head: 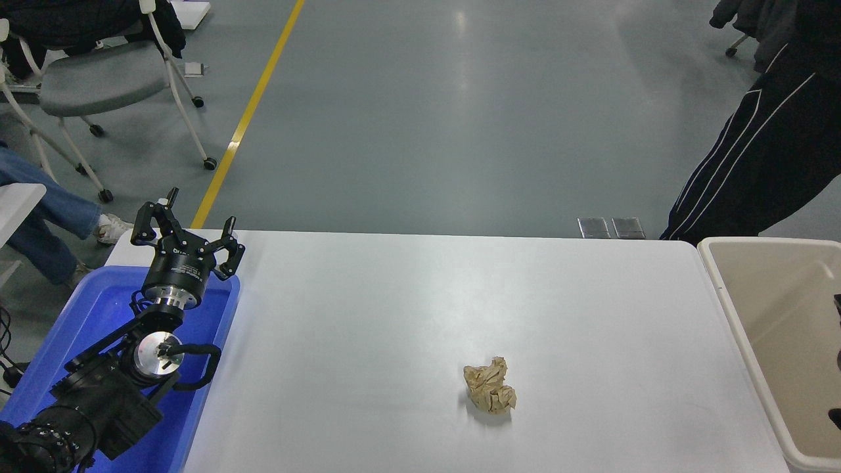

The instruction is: Dispose of the paper cup in the dustbin

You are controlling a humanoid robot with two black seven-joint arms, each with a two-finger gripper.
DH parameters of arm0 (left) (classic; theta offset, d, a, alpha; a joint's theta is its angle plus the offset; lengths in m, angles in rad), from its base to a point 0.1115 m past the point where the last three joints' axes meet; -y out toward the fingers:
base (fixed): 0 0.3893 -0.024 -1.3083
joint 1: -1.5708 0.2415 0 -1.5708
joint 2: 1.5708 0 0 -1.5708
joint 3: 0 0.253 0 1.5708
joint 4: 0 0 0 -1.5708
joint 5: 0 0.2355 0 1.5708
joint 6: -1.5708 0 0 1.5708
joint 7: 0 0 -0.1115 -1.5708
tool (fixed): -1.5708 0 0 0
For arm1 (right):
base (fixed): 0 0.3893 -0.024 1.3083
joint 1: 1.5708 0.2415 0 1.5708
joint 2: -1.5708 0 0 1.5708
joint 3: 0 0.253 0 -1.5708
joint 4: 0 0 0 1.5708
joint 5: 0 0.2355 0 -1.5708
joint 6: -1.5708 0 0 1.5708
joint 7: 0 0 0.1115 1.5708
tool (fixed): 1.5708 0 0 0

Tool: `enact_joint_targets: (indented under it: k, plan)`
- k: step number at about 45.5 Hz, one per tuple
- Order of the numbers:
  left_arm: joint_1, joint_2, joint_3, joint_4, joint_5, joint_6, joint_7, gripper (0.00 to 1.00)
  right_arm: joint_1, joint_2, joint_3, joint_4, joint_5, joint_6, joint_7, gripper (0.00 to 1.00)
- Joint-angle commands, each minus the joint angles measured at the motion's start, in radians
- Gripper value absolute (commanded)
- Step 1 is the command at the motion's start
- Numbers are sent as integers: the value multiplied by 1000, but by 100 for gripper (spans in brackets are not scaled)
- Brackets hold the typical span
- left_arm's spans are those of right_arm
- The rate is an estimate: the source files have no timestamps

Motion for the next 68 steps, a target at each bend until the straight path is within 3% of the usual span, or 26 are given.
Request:
enact_joint_targets:
  k: [1,12,25,30,50,68]
  plan:
    - [0,0,0,0,0,0,0,100,-16,-149,284,358,-6,9,28,99]
    - [0,0,0,0,0,0,0,100,-64,-71,459,537,-40,20,37,99]
    - [0,0,0,0,0,0,0,100,-93,173,618,525,-223,18,211,99]
    - [0,0,0,0,0,0,0,100,-92,227,643,504,-224,15,226,99]
    - [0,0,0,0,0,0,0,100,-88,238,514,471,-215,18,238,99]
    - [0,0,0,0,0,0,0,100,-78,250,532,461,-206,8,238,99]
